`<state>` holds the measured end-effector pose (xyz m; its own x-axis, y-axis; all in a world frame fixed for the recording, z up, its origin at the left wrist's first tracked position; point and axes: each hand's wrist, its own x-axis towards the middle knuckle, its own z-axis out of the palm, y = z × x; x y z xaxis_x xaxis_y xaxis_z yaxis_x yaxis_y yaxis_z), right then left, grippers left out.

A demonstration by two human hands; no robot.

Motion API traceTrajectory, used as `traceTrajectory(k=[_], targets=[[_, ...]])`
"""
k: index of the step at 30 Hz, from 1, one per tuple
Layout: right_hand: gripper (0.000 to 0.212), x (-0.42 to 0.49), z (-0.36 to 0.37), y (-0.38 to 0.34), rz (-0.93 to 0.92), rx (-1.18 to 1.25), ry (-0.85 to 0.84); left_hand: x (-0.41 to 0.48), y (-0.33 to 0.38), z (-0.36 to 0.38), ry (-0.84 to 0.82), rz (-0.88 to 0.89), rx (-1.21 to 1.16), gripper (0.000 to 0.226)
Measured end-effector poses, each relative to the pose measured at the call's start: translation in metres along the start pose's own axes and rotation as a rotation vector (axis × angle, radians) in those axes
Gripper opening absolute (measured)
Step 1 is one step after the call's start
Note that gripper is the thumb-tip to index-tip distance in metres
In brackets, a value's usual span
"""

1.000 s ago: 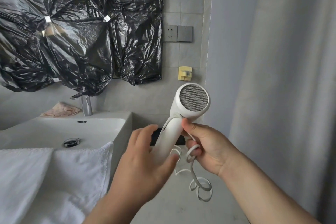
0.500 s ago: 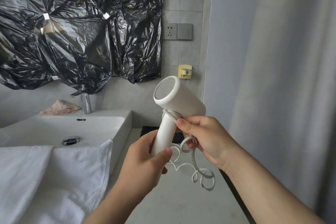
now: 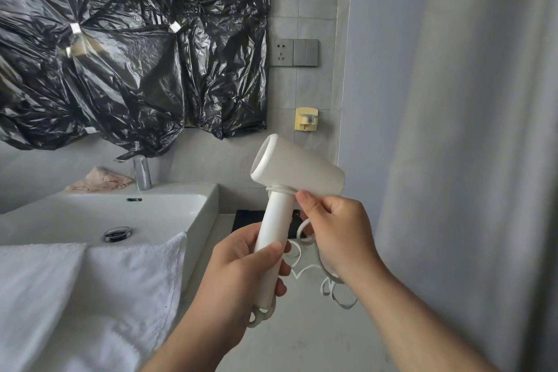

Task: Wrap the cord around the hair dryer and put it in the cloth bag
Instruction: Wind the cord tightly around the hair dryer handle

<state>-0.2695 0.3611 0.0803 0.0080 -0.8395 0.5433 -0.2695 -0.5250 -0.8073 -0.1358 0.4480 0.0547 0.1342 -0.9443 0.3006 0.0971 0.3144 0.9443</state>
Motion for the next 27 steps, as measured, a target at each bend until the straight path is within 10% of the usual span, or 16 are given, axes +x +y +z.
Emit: traceTrajectory(k=[15,19,27], targets=[[0.038,0.008,0.006,0.006,0.401,0.604,-0.46,-0.001,-0.003,0.001,-0.126,-0.162,-0.403,0.023],[0.028,0.012,-0.003,0.005,0.377,0.662,-0.551,0.001,-0.007,-0.006,-0.2,-0.253,-0.66,0.062],[0.042,0.01,0.0,0.011,0.421,0.755,-0.656,-0.001,-0.005,-0.004,-0.356,-0.43,-0.944,0.071]])
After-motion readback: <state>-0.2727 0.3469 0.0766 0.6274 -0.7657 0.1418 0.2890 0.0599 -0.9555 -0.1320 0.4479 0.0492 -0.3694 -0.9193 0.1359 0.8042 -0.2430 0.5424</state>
